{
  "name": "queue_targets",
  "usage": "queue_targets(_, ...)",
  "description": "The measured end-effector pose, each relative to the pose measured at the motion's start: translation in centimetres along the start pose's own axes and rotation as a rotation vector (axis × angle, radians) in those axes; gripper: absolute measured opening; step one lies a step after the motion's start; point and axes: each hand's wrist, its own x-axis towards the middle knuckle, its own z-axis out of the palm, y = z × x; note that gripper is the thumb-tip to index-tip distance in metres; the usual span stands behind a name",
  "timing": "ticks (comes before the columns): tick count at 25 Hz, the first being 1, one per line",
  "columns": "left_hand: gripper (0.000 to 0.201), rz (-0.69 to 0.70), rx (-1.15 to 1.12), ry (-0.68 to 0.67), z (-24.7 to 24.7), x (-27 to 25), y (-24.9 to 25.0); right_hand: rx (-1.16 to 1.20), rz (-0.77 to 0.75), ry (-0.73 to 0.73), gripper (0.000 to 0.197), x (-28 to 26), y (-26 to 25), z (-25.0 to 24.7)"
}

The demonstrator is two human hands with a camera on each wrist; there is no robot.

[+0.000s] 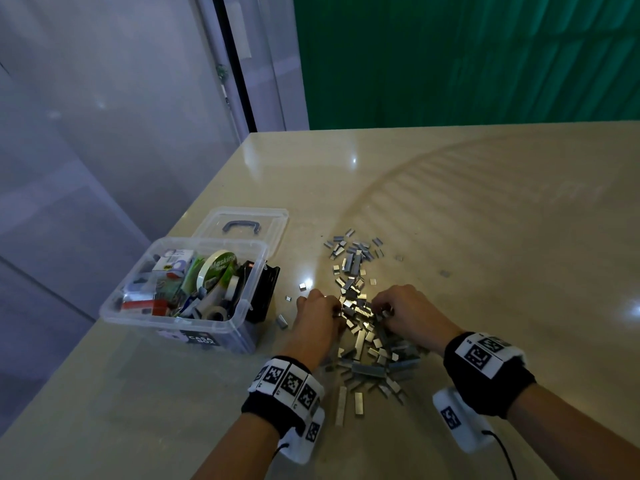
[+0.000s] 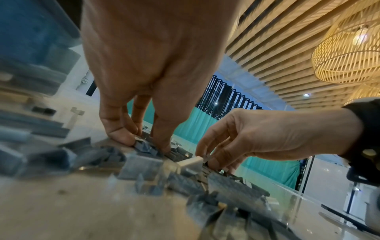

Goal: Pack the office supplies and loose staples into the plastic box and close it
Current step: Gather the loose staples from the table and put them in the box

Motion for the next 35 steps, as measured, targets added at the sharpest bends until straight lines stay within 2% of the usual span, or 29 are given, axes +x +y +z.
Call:
queue_targets(4,0.025,-0.023,-0.04,-0.007,0.7,0.9,-0.5,0.11,-0.021,0.028,0.031,-0.1,0.8,0.0)
queue_targets(6,0.03,-0.029,-0.081,-0.035,0.8,1.3,-1.0,0.177,-0.024,0.074,0.024,-0.2,1.1,-0.6)
queue_targets(8,0.04,-0.032,-0.098,-0.057,0.8,1.5,-1.6,0.157,0.007,0.097,0.026,-0.4,1.4,-1.0)
queue_targets(11,0.045,-0.04,-0.093,-0.054,0.6,1.5,-1.3,0.024,0.081,-0.037,0.048,-0.7,1.7,-1.1)
queue_targets(13,0.042,-0.049,-0.077,-0.03,0.6,1.4,-0.8,-0.065,0.093,-0.09,0.054,-0.7,1.6,-0.8)
queue_targets(17,0.028,-0.015,-0.042,0.019,0.8,1.1,-0.3,-0.056,0.072,-0.078,0.046,-0.4,1.2,-0.2)
queue_targets(23,0.019,0.051,-0.085,0.059,1.2,0.5,0.3,0.048,0.037,0.005,0.015,-0.6,1.3,-0.3)
queue_targets(30,0.014,0.073,-0.246,0.099,0.2,-0.4,1.0,0.119,0.016,0.054,0.014,-0.8,2.1,-0.7)
queue_targets(35,0.011,0.098,-0.249,0.119,-0.5,-0.9,1.7,0.219,0.001,0.097,0.009,-0.8,1.5,-1.8)
